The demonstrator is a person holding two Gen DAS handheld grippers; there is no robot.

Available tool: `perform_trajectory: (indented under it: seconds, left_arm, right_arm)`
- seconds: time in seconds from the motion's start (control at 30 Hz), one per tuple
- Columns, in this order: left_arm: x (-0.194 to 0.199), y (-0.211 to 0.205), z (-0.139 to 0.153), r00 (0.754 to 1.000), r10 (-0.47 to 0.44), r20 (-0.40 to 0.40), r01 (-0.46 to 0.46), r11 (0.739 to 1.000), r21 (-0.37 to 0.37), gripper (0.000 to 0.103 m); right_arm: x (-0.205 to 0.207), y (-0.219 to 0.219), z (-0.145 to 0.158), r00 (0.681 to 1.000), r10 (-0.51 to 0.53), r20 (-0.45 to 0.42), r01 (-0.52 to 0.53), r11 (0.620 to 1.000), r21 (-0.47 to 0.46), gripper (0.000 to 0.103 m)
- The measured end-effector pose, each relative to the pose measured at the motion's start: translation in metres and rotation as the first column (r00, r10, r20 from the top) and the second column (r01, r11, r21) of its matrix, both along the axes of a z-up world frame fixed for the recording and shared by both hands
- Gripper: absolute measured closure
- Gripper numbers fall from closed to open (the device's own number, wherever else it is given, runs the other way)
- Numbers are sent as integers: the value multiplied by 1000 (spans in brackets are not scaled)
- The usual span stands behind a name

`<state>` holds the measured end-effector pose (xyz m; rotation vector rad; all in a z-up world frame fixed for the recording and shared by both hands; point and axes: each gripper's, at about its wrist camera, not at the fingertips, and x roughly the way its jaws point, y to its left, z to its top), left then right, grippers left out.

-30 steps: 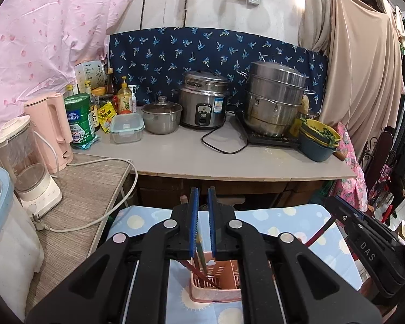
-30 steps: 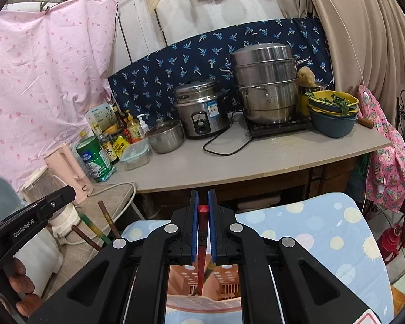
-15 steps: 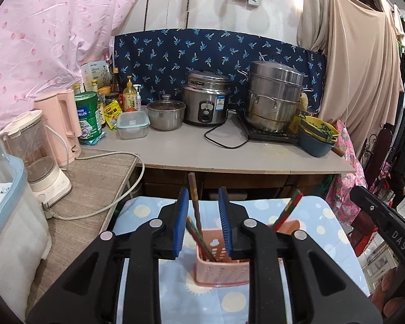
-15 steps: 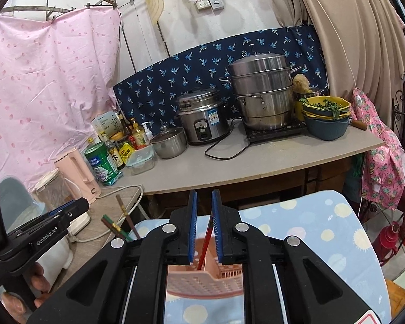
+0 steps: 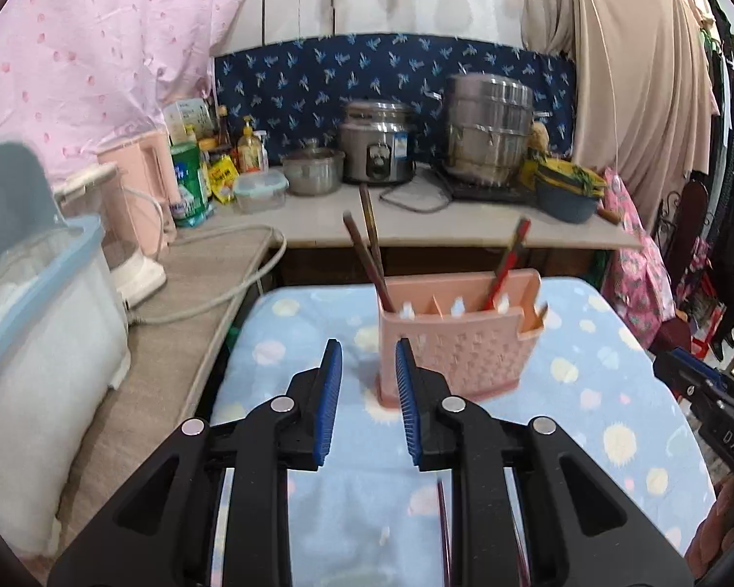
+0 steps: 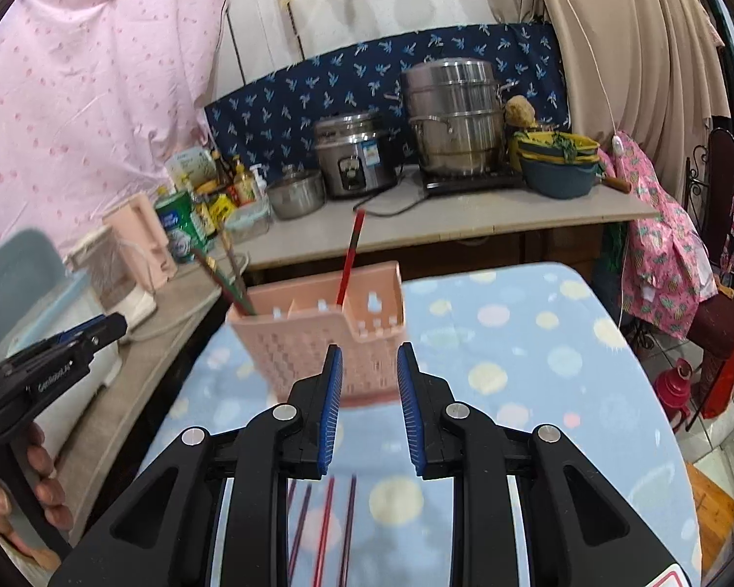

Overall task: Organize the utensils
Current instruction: 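Grasp a dark red chopstick with the right tool while the left tool returns to the row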

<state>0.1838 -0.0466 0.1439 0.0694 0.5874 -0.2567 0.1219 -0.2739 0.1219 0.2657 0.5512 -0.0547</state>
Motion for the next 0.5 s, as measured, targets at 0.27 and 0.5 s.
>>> perform_trajectory:
  seconds: [0.27, 0.5]
  left_arm:
    - [-44, 11, -54, 993, -21, -113, 22, 1000, 10, 74]
    - [-74, 17, -101, 975, -4, -223, 18, 998, 61, 74]
  right_arm:
    - [-54, 29, -52, 992, 51, -117, -57, 997, -49, 80]
    - [-86, 51, -100, 967, 98, -234, -107, 994, -28, 80]
